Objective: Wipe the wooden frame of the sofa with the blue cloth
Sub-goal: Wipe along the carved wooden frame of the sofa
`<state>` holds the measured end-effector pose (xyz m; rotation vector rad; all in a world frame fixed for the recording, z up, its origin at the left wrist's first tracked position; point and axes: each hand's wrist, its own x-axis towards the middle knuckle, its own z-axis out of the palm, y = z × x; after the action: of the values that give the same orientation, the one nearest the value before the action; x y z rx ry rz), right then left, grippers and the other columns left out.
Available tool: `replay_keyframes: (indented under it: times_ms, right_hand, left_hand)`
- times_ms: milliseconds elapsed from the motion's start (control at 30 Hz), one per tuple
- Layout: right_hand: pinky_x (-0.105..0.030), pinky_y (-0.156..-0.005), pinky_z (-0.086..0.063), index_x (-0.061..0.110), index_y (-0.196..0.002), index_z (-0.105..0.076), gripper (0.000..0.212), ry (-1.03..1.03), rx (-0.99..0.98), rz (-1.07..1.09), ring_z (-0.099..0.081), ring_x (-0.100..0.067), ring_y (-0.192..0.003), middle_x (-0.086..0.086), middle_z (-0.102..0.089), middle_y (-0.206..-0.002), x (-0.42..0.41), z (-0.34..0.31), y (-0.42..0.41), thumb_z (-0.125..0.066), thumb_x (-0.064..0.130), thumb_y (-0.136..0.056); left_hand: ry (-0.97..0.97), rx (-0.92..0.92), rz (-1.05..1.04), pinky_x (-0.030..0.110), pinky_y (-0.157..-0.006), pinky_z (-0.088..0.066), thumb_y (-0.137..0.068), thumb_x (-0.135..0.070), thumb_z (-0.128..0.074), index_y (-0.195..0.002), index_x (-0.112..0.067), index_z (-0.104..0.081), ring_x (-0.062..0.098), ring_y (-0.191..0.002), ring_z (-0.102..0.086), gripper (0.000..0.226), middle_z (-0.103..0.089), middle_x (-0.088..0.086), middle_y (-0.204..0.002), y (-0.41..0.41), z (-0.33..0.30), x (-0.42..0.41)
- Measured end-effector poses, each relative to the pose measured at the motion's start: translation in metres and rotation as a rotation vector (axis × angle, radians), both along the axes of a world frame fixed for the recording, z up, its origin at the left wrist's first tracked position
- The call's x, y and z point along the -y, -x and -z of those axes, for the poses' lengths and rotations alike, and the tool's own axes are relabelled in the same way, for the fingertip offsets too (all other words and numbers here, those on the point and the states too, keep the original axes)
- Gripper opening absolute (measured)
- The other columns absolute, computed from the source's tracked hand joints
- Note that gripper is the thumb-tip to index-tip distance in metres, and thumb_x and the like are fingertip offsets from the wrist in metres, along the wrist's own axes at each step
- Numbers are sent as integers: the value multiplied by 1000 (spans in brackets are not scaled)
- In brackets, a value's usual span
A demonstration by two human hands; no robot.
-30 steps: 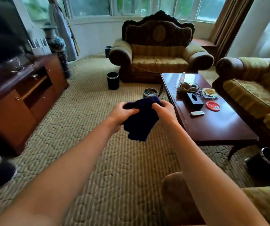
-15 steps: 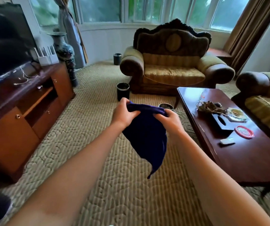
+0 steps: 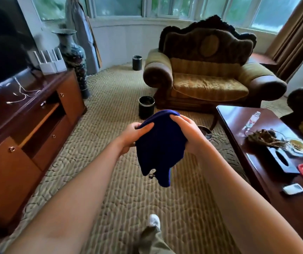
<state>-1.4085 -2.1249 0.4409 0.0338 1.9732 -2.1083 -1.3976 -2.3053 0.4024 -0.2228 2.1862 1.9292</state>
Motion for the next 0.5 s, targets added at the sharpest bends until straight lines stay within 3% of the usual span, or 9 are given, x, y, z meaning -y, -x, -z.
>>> replay_keyframes:
  times_ms: [133,200,267,433,500]
  right_hand:
    - [-34,-71,-53,13,-89,-68,15,-124,-24,-33,-64,-20,-75,-9,-69,-84,35,9,92,-54,13,-90]
    - [-32,-67,-51,3,-92,-68,16,-216,-62,-105,-63,-21,-74,-11,-67,-82,53,10,141,-56,13,-87]
    - [-32,-66,-50,0,-94,-68,21,-308,-98,-215,-63,-21,-72,-12,-67,-80,70,9,192,-59,16,-85]
    - [-33,-65,-51,11,-83,-71,13,-302,-164,-332,-63,-17,-69,-7,-68,-73,110,2,307,-59,15,-87]
    - [-34,-70,-53,15,-87,-72,12,-305,-234,-330,-65,-17,-74,-6,-71,-80,124,-2,348,-60,12,-87]
  left_hand:
    - [121,-70,182,22,-76,-53,-85,-25,-70,-115,-26,-53,11,-99,-62,34,-64,-8,-108,74,0,28]
    - [388,-56,304,34,-93,-49,-86,-27,-69,-121,-21,-58,18,-109,-60,37,-65,-1,-117,124,-1,38]
    - [649,-45,309,37,-100,-42,-85,-32,-69,-123,-17,-59,23,-114,-57,42,-64,4,-119,177,-4,47]
    - [525,-153,126,19,-73,-42,-81,-13,-71,-118,-9,-63,17,-99,-60,38,-65,5,-104,287,-21,73]
    - [470,-171,68,16,-60,-42,-84,-7,-66,-115,-5,-65,13,-94,-57,32,-64,6,-101,325,-24,89]
